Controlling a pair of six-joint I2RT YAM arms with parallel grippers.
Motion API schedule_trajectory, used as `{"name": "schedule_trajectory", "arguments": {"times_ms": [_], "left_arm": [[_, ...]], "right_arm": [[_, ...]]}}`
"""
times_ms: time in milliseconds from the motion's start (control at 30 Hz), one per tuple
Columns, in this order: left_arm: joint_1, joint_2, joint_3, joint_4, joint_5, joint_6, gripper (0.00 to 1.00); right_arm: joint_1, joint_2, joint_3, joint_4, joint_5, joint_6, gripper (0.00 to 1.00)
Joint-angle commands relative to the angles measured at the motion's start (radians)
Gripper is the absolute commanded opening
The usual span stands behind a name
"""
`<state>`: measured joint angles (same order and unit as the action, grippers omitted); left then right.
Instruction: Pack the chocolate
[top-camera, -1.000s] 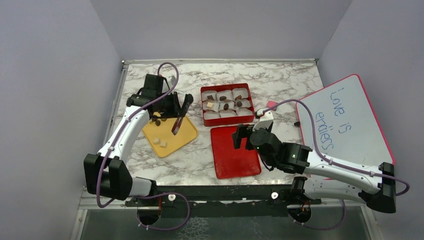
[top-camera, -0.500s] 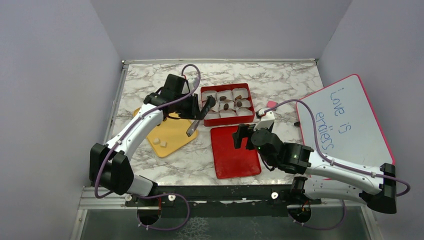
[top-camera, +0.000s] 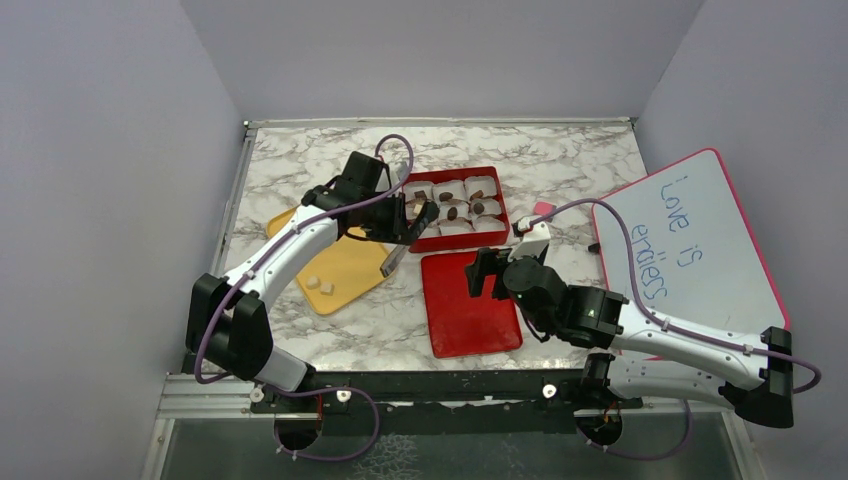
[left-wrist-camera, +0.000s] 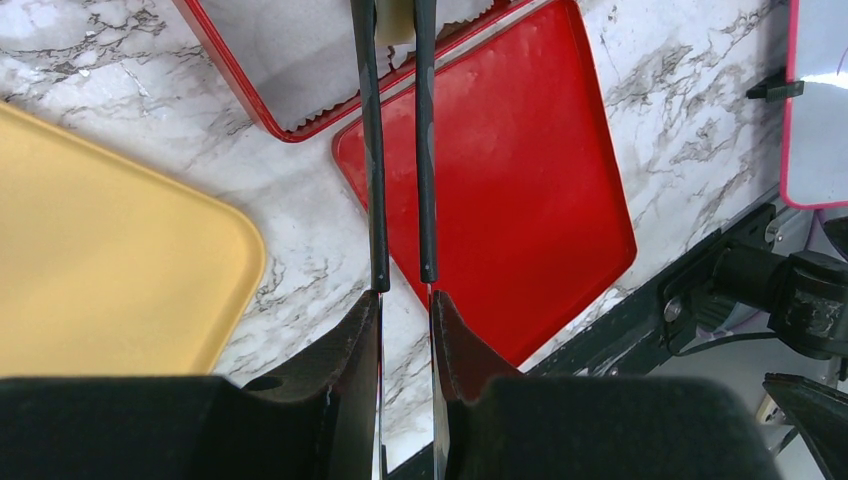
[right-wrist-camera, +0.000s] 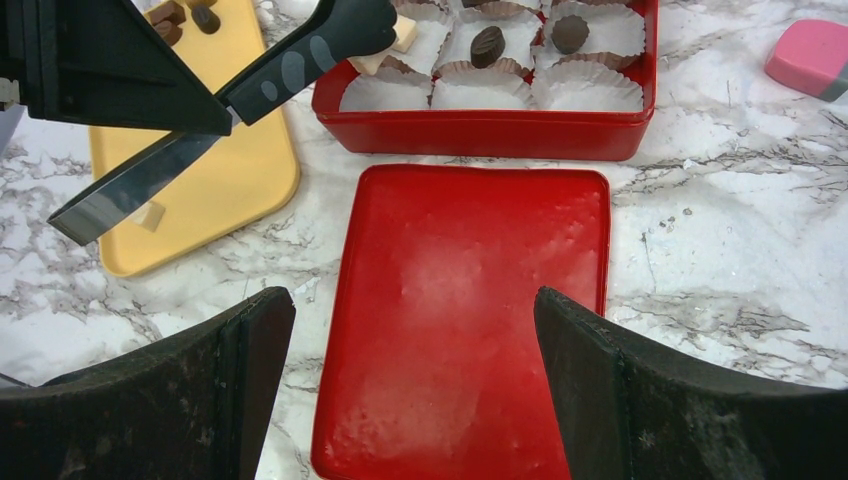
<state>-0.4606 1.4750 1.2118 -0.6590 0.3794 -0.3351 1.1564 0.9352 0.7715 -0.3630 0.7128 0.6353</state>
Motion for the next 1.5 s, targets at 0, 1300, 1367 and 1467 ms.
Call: {"name": "schedule_trajectory", "arguments": {"times_ms": [0,1300,1367,1467], "left_arm": [[-0.008,-0.005,-0.010,0.014,-0.021,0.006,0.20],[-0.009,0.036,-0.043,-0.003,-0.098,0.048,0.30],[-0.009,0.036,-0.040,-0.004,-0.101,0.046,0.30],[-0.009,0.028,-0.032,-0.001,-0.111,0.040,0.30]], "right_arm": [[-0.003,-0.007,0.005,0.003,0.011,0.002,0.95],[-0.003,0.031,0.008,0.030,0.002,-0.003,0.95],[-0.003,0.032,0.007,0.030,0.002,-0.002,0.95],[-0.003,0.032,0.008,0.030,-0.001,0.000,0.95]]}}
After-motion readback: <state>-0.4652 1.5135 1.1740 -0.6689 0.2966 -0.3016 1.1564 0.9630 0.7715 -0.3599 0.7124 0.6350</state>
